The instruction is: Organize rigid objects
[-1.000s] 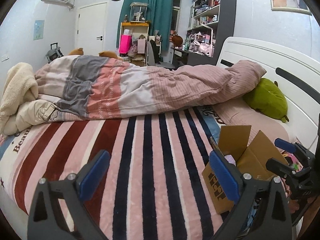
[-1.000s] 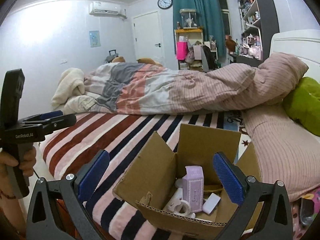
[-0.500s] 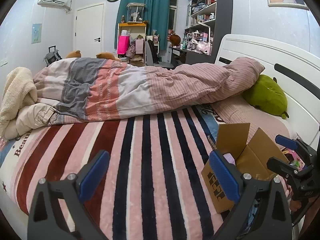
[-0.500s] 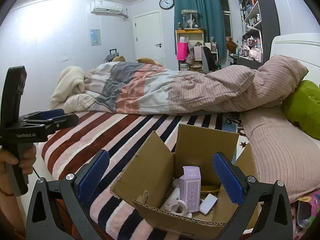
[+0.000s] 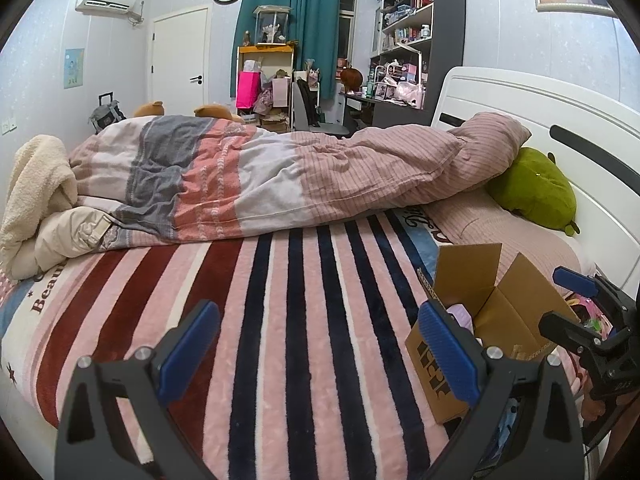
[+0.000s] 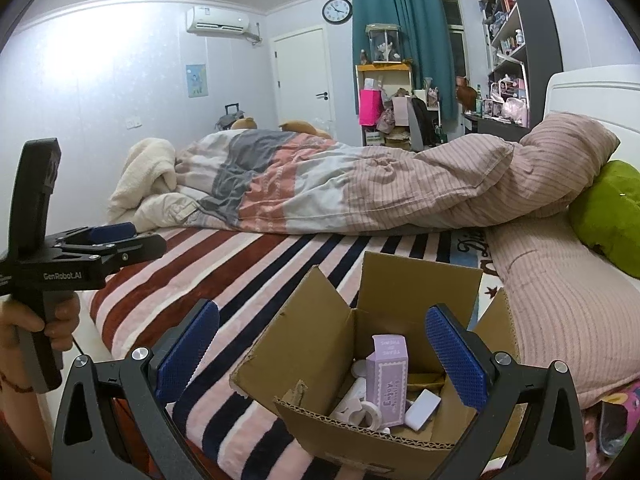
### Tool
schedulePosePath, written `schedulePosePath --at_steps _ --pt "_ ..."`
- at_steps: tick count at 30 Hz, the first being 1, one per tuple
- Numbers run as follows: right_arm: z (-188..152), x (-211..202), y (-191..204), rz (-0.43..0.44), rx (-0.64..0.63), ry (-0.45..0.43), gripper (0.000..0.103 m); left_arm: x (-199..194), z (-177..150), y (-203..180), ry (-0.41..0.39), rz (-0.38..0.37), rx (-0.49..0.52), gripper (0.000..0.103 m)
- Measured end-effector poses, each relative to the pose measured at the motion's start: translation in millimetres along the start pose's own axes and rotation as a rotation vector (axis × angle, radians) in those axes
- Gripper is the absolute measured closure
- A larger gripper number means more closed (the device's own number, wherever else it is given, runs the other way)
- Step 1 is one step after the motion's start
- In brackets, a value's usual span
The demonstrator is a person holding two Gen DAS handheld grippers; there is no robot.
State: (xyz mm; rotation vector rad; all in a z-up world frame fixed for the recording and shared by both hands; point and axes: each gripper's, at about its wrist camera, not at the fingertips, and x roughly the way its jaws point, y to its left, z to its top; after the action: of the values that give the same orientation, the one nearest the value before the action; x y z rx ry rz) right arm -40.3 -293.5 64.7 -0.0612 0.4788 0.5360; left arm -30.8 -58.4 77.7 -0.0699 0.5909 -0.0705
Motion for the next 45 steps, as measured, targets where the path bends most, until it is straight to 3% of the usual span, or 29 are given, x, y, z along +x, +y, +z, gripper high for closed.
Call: schedulePosePath --at_steps 45 --pt "-9.9 5.3 -0.5 0.011 0.016 0.007 0.000 -2.5 -3.4 2.4 0.000 0.010 0.000 0.004"
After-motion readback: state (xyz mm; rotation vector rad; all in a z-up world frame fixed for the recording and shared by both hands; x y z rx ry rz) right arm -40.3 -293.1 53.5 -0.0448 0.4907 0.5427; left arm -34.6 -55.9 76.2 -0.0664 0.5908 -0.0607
